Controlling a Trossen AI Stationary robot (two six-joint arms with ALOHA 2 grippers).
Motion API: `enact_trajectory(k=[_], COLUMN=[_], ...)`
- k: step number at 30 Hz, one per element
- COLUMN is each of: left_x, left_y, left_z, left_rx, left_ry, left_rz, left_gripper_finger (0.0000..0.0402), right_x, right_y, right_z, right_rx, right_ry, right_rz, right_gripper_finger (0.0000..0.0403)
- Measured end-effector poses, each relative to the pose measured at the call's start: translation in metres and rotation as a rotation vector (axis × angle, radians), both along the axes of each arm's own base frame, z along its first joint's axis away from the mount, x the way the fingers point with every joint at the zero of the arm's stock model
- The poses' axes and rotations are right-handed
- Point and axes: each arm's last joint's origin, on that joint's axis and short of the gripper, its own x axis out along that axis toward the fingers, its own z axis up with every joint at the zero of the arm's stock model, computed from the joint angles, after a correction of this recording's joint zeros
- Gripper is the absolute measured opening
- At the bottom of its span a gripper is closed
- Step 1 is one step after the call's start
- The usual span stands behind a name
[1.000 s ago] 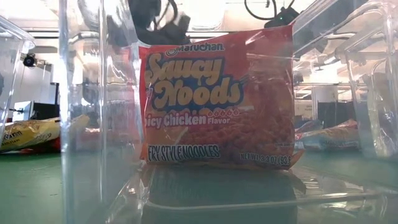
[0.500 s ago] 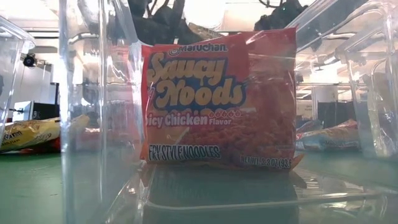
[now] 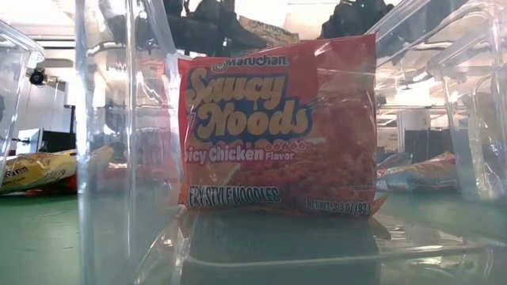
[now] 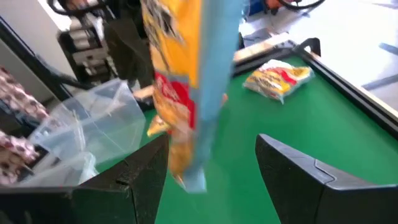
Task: Sort Maruchan noodles
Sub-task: Put the blue noodle pack into the left transparent bin
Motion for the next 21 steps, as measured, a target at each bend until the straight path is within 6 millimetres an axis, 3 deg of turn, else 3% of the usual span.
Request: enact_trajectory(k=[21], left_x=[0.001], left_y=[-0.002], left_z=[0.010], left_rx=[0.036], left_ry=[-0.105], left_rz=[-0.058], left_gripper_finger=[0.0122], right_x=[0.013], right_y=[0.018], right_z=[0.022], right_rx=[0.005], right_ry=[-0.188], right_rz=[0.049], right_gripper_finger=[0.0231])
